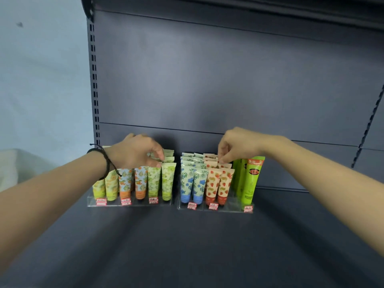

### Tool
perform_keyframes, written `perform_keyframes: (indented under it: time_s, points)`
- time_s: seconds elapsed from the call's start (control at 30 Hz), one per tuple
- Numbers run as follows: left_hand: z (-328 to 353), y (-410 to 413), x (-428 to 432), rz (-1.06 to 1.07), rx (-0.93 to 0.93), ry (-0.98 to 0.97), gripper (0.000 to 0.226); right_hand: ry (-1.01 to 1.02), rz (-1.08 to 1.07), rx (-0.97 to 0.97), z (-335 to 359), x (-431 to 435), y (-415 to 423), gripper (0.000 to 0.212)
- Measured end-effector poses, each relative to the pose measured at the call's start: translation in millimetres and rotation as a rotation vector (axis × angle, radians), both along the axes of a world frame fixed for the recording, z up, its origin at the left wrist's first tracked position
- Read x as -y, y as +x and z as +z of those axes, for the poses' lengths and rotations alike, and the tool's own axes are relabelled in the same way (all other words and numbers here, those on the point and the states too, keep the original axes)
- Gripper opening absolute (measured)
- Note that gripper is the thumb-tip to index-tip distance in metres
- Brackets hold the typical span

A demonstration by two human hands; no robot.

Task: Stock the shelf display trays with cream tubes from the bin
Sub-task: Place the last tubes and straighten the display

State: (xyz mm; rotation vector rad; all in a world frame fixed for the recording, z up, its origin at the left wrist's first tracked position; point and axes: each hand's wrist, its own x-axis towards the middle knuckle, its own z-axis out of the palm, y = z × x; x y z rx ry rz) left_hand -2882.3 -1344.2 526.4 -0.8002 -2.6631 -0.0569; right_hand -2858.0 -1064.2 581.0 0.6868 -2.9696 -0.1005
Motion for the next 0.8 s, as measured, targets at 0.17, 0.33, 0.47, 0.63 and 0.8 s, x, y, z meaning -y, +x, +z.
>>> perform_keyframes:
  time_s: [0.17, 0.33, 0.47, 0.63, 0.8]
  points:
    - [-5.5, -5.6, -7.8, 0.01, -0.029, 0.056, 0.021, -0.054, 0.027, 0.008, -11.9, 11.8, -3.0, 0.013]
    - [-14.5, -12.0, -21.2, 0.032, -0.044, 0.084, 0.012, -0.074, 0.035, 0.009, -24.3, 28.9, -8.8, 0.022]
    - [-17.8, -13.3, -24.9, 0.057, -0.055, 0.082, 0.01, -0.069, 0.035, 0.032, -30.8, 34.3, -13.4, 0.021]
    - [-13.2, -5.3, -19.7, 0.098, -0.026, 0.046, 0.023, -0.067, 0.063, 0.054, -35.9, 35.0, -16.9, 0.016]
    - [-1.8, 0.7, 6.5, 0.15, -0.036, 0.012, 0.019, -0.144, 0.06, 0.017, -41.3, 37.3, -24.0, 0.022]
